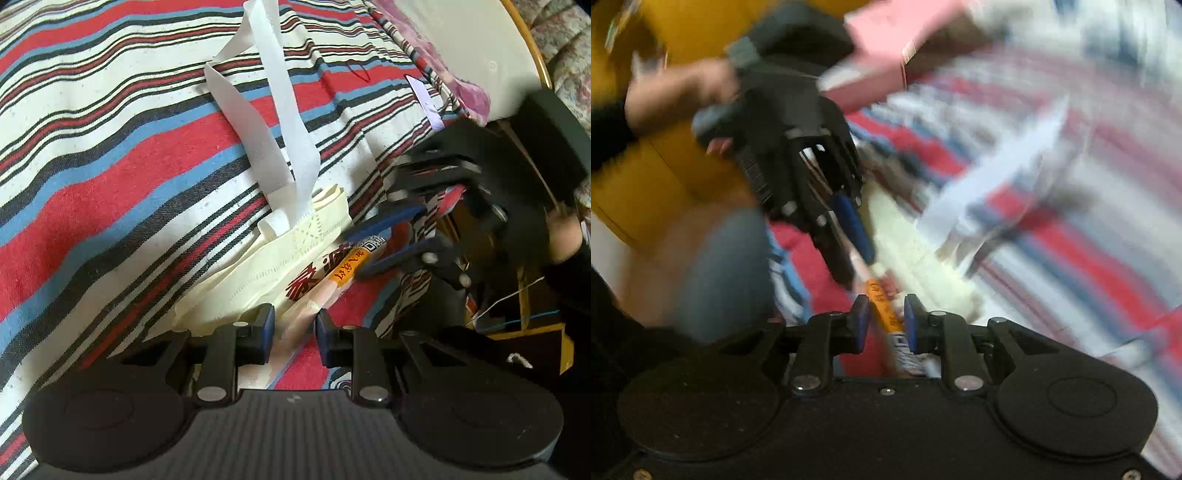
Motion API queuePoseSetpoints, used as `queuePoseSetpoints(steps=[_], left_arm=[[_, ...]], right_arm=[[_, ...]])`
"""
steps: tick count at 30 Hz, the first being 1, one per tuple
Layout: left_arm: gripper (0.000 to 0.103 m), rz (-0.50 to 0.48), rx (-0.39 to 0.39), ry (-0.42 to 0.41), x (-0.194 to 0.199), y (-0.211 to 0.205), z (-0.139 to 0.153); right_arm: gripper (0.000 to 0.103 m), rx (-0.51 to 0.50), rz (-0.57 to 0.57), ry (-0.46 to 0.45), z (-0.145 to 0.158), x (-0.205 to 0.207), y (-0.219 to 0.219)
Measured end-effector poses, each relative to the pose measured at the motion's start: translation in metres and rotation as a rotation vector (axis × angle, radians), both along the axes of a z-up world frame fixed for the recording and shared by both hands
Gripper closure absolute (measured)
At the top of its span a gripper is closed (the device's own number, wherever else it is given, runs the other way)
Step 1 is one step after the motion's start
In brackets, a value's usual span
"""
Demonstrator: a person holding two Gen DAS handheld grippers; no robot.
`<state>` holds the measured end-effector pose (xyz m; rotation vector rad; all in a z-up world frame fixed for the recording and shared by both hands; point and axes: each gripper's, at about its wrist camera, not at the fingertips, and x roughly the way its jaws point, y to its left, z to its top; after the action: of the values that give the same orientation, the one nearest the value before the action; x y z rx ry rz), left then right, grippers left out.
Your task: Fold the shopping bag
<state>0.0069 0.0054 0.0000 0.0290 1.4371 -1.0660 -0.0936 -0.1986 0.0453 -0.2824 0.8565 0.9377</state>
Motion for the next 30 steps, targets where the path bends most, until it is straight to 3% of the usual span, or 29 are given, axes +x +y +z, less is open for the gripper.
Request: queuePoseSetpoints(steps=[1, 3, 5, 7, 12, 18, 23, 27, 30], left_arm=[[0.078, -0.006, 0.005, -0.007, 0.000, -0.002, 0.001], [0.078, -0.013, 0.020, -0.021, -0.001, -0.006, 0.003], [0.078, -0.016, 0.034, -0.034, -0.002, -0.008, 0.005], [0.078, -0.015, 0.043, -0.047, -0.004, -0.009, 0.008], [0.078, -0.002, 0.060, -0.081, -0.012, -0.010, 0.011], [0.078, -0.006, 0.056, -0.096, -0.013, -0.007, 0.012], [0.079, 0.010, 0.053, -0.103, -0.011, -0.006, 0.012], [0.078, 0.017, 0.046, -0.091, -0.010, -0.004, 0.010], [0.078, 0.011, 0.048, -0.079, -0.007, -0.005, 0.010]], right_arm=[[0.084, -0.055, 0.026, -0.127, 0.003, -0.022, 0.007], [0.084, -0.145, 0.111, -0.289, -0.001, -0.059, 0.023], [0.094, -0.238, 0.163, -0.422, -0.014, -0.088, 0.041], [0.098, -0.274, 0.153, -0.505, -0.020, -0.103, 0.040], [0.103, -0.198, 0.031, -0.439, -0.022, -0.087, 0.034], [0.103, 0.053, -0.152, -0.198, -0.017, -0.056, 0.024], [0.103, 0.048, -0.178, -0.134, -0.038, -0.047, 0.037], [0.103, 0.187, -0.233, -0.064, -0.036, -0.042, 0.022], [0.103, 0.214, -0.260, -0.071, -0.034, -0.037, 0.021]])
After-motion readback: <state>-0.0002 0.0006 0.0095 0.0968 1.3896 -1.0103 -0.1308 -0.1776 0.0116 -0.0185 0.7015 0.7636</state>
